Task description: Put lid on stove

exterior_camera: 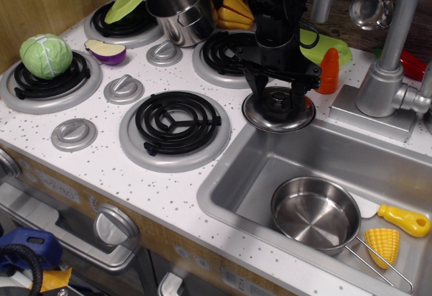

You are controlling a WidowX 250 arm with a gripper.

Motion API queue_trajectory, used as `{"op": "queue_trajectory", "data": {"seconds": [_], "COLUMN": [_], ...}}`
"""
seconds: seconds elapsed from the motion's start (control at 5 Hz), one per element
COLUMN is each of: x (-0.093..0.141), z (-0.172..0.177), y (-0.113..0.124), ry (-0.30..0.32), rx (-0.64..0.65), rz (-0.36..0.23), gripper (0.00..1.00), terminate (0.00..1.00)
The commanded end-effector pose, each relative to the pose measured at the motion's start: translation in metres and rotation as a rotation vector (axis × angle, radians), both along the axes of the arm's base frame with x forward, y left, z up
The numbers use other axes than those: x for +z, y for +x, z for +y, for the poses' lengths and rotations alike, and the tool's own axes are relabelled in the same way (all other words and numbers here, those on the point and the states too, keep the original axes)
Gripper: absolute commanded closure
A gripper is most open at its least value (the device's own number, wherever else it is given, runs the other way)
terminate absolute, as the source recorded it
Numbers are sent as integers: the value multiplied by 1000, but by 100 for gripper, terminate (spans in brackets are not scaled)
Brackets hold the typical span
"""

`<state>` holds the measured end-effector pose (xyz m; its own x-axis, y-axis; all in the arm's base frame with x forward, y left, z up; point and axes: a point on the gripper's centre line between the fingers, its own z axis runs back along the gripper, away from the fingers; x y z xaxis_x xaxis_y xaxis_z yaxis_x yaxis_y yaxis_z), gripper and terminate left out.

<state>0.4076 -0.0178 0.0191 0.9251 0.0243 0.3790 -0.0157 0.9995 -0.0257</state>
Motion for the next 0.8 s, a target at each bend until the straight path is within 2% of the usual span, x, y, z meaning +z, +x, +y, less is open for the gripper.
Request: {"op": "queue_trajectory", "data": {"seconds": [0.0, 0.2, 0.6], "x": [12, 14, 41], "z": [5, 3, -1], "y": [9, 9, 9], "ry": [-12, -9, 46], "rx": [19, 22, 40], "rz": [-49, -41, 24], "gripper": [100, 100, 100], "terminate": [0, 0, 0]}}
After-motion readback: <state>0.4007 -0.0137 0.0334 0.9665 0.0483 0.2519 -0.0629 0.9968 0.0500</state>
